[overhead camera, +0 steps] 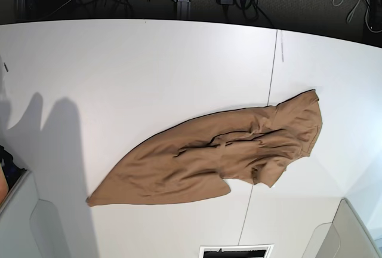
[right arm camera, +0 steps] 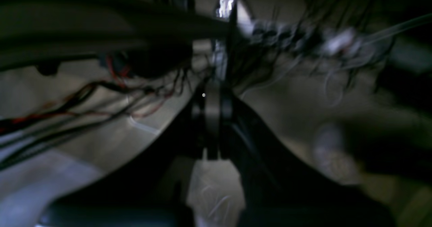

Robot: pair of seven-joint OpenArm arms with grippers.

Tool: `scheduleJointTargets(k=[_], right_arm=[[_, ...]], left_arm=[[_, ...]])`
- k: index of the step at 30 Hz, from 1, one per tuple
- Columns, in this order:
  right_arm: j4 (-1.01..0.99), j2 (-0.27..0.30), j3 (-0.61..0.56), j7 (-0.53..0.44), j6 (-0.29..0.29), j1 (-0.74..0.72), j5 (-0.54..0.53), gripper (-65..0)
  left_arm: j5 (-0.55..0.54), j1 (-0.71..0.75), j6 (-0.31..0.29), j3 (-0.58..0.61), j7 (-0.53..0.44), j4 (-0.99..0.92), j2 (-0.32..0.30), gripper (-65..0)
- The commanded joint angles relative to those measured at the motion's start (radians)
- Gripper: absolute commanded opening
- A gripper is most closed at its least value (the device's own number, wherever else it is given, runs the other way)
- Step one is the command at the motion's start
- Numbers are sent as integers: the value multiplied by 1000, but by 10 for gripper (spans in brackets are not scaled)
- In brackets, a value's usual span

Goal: Layout the t-shirt on the table in an organized manner, then fold the t-shirt properly

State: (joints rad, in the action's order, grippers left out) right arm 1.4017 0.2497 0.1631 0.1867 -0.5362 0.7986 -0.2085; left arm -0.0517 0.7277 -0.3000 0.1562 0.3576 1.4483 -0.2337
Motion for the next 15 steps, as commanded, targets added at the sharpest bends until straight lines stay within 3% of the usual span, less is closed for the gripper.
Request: scheduleJointTargets(k=[1,4,9,15], right_arm=[[62,19,3,-14,-11,31,-14,-650],[219,54,8,-15,-10,68,-21,-650],[426,106,34,-14,-9,74,-61,-650],[550,107,62,-10,-2,-23,-172,-650]], left_arm=[[-4,38,-16,-31,-9,69,-2,-543],[-31,114,-47,-127,-5,248,-3,-514],[-153,203,-64,-275,82,544,-8,-514],[-232,213,-63,-402,74,739,-120,-497]])
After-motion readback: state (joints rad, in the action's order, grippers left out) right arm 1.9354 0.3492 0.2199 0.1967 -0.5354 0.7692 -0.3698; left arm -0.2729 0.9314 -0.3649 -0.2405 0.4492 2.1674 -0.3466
